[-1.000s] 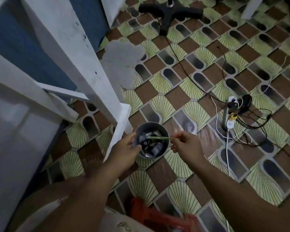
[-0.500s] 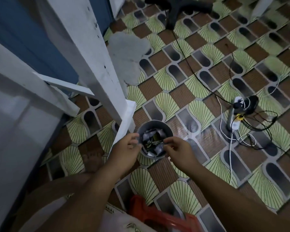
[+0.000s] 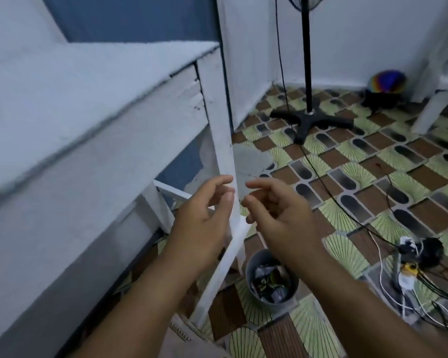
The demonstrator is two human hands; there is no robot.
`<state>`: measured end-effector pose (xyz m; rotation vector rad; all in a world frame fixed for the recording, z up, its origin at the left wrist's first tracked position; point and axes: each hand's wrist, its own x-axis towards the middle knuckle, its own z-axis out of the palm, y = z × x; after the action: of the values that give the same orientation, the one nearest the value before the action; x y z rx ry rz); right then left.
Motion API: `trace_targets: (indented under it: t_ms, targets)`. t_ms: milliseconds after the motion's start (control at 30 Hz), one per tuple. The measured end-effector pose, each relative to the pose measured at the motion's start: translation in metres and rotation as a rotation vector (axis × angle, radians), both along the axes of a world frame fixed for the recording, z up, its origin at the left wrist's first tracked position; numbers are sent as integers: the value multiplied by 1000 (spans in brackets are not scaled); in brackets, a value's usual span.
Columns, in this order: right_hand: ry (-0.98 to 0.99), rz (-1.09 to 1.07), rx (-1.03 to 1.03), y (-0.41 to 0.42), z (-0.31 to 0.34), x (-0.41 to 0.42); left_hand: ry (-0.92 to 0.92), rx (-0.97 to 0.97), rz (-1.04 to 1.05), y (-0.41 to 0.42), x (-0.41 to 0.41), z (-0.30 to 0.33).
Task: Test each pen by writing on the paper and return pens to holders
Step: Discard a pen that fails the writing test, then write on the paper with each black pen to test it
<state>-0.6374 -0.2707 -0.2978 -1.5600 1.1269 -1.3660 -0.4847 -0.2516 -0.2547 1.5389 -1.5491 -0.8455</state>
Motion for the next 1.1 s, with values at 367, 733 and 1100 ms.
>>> trace_targets:
  t_ms: [367, 733, 1100]
  targets:
    - [-57, 250, -438, 53, 183, 111, -101, -474, 305, 137, 101, 167]
    - [-3, 738, -476, 103, 270, 294, -213, -474, 694, 237, 266, 227]
    - [612, 1006, -729, 109, 264, 444, -558, -10, 841, 306, 414, 242]
